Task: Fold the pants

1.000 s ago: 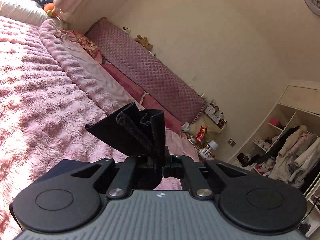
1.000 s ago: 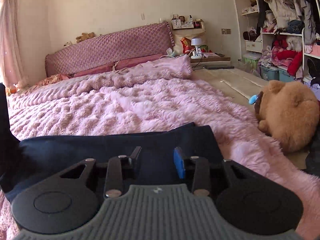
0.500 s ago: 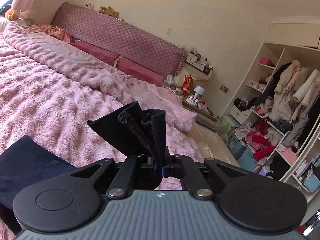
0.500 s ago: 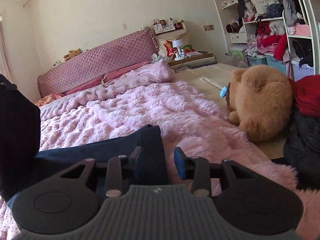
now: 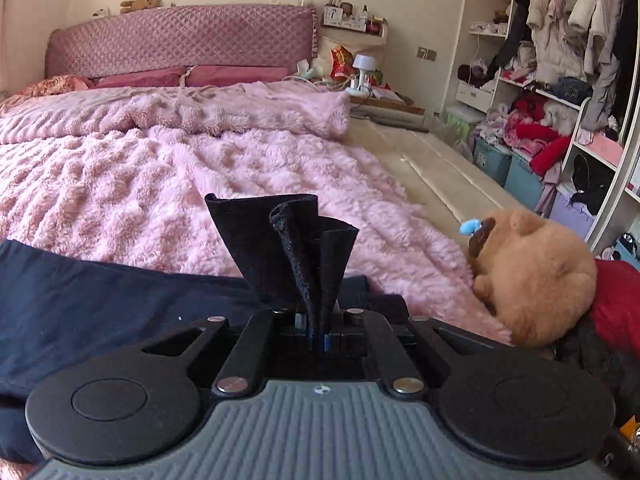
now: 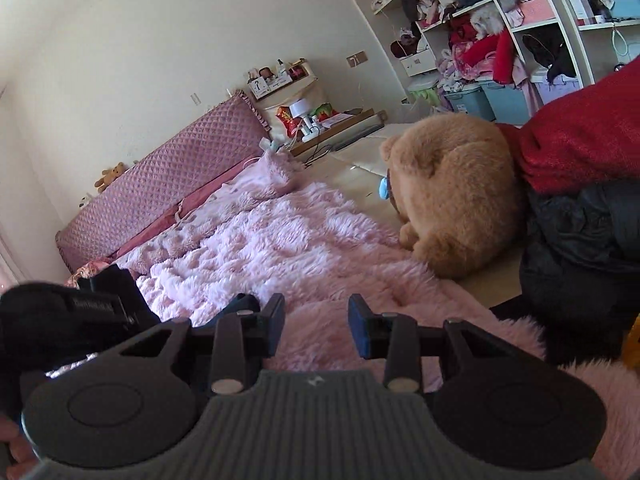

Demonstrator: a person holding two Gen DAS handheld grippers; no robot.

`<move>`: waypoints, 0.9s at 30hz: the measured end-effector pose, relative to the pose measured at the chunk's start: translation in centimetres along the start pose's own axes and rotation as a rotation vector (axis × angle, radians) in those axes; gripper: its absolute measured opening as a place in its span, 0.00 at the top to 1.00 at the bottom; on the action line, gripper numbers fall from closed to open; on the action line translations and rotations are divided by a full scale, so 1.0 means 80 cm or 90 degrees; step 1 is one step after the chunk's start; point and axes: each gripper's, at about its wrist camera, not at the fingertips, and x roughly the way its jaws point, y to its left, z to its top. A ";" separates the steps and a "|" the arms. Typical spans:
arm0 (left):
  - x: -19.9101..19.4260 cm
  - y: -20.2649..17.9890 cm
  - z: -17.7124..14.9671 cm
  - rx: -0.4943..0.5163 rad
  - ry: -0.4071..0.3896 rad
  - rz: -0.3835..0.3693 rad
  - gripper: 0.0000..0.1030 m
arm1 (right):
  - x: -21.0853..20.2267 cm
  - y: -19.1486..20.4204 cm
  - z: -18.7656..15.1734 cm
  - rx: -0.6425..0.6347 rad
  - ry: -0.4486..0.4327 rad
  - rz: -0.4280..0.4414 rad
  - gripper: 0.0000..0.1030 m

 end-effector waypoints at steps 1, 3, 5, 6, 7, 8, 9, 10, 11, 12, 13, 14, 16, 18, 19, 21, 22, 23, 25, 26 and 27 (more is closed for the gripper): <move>0.001 -0.003 -0.005 0.005 0.006 -0.001 0.96 | -0.001 -0.005 0.001 0.008 -0.001 -0.001 0.68; 0.001 -0.010 -0.014 0.029 0.010 0.002 0.96 | -0.001 -0.008 0.001 0.013 -0.002 -0.006 0.68; 0.000 -0.015 -0.019 0.039 0.017 -0.010 0.94 | -0.001 -0.008 0.001 0.014 -0.002 -0.011 0.68; 0.000 -0.016 -0.020 0.034 0.024 -0.022 0.92 | 0.000 -0.009 0.001 0.016 -0.001 -0.012 0.68; 0.001 -0.016 -0.020 0.027 0.029 -0.033 0.90 | 0.000 -0.009 0.001 0.017 -0.001 -0.013 0.68; 0.000 -0.017 -0.021 0.019 0.032 -0.047 0.90 | -0.001 -0.009 0.000 0.017 -0.001 -0.016 0.68; 0.001 -0.018 -0.022 0.013 0.033 -0.060 0.90 | -0.001 -0.009 0.000 0.016 -0.003 -0.020 0.68; 0.003 -0.020 -0.020 0.012 0.034 -0.061 0.90 | -0.002 -0.009 -0.001 0.014 -0.004 -0.023 0.69; 0.004 -0.024 -0.020 0.013 0.038 -0.060 0.90 | -0.001 -0.009 -0.001 0.014 -0.004 -0.026 0.69; 0.005 -0.027 -0.021 0.013 0.041 -0.060 0.90 | -0.001 -0.009 -0.002 0.015 -0.003 -0.028 0.69; 0.005 -0.030 -0.021 0.009 0.043 -0.060 0.90 | 0.000 -0.010 -0.002 0.017 -0.001 -0.029 0.69; 0.004 -0.031 -0.021 0.008 0.044 -0.063 0.90 | 0.000 -0.011 -0.002 0.019 -0.001 -0.029 0.69; -0.002 -0.027 -0.018 -0.013 0.045 -0.081 0.90 | 0.000 -0.012 -0.002 0.020 0.001 -0.026 0.69; -0.015 -0.014 -0.010 -0.052 0.055 -0.154 0.87 | 0.001 -0.012 -0.002 0.019 0.001 -0.027 0.69; -0.024 -0.005 -0.004 -0.076 0.057 -0.202 0.86 | 0.000 -0.012 -0.003 0.016 0.001 -0.027 0.69; -0.049 0.017 0.009 -0.121 0.044 -0.268 0.81 | 0.000 -0.012 -0.002 0.005 -0.004 -0.039 0.69; -0.066 0.032 0.020 -0.138 0.032 -0.289 0.72 | -0.001 -0.012 -0.001 0.003 -0.008 -0.042 0.69; -0.083 0.048 0.030 -0.150 0.019 -0.298 0.69 | -0.002 -0.013 -0.001 0.005 -0.008 -0.039 0.69; -0.114 0.083 0.047 -0.159 -0.005 -0.300 0.57 | -0.004 -0.013 0.001 0.005 -0.013 -0.029 0.69; -0.127 0.102 0.055 -0.158 -0.011 -0.291 0.54 | -0.005 -0.011 0.001 0.002 -0.014 -0.025 0.69; -0.140 0.122 0.059 -0.153 -0.014 -0.274 0.50 | -0.005 -0.009 0.001 -0.004 -0.016 -0.017 0.69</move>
